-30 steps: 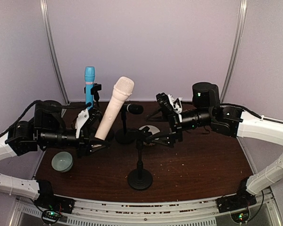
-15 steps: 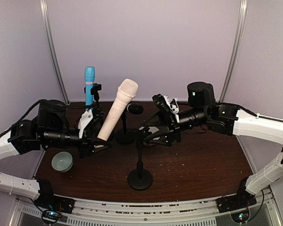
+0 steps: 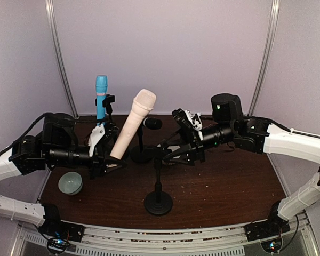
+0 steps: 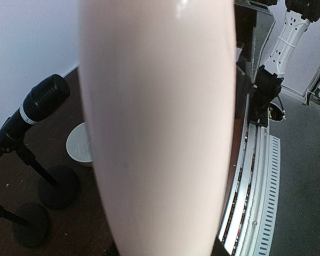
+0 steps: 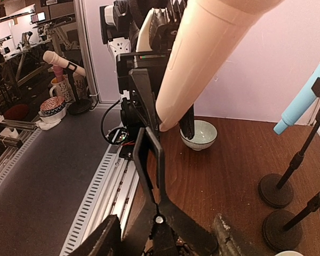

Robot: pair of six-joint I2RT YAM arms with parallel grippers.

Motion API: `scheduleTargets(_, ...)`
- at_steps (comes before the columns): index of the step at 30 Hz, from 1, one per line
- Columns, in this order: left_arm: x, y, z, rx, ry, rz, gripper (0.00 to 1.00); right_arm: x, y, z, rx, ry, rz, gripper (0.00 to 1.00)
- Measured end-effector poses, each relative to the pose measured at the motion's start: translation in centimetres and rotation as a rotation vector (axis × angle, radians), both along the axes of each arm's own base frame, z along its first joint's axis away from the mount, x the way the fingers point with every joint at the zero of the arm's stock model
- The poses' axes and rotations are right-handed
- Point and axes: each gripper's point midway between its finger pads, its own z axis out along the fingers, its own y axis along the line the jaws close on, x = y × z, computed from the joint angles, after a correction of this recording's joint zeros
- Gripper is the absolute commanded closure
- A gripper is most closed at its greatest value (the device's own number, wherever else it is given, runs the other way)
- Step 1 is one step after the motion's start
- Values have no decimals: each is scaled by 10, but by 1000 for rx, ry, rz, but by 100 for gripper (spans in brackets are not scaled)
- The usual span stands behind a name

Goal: Attach the microphones to the stand

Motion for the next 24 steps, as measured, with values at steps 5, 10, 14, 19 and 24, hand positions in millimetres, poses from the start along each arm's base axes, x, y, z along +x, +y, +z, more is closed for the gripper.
scheduleTargets(5, 0, 0, 0, -1, 0, 0, 100, 0, -1, -2, -9, 0, -3, 60)
scheduleTargets(10, 0, 0, 1, -2, -1, 0, 100, 1, -1, -3, -17, 4, -11, 66)
scheduleTargets(14, 0, 0, 4, -8, -5, -2, 100, 0, -4, -3, -18, 2, -21, 73)
scheduleTargets(19, -6, -3, 15, -44, -17, -29, 100, 2, -5, -3, -21, 0, -34, 76)
scheduleTargets(24, -17, -10, 26, -89, -30, -82, 100, 2, -5, -3, -16, 7, -37, 77)
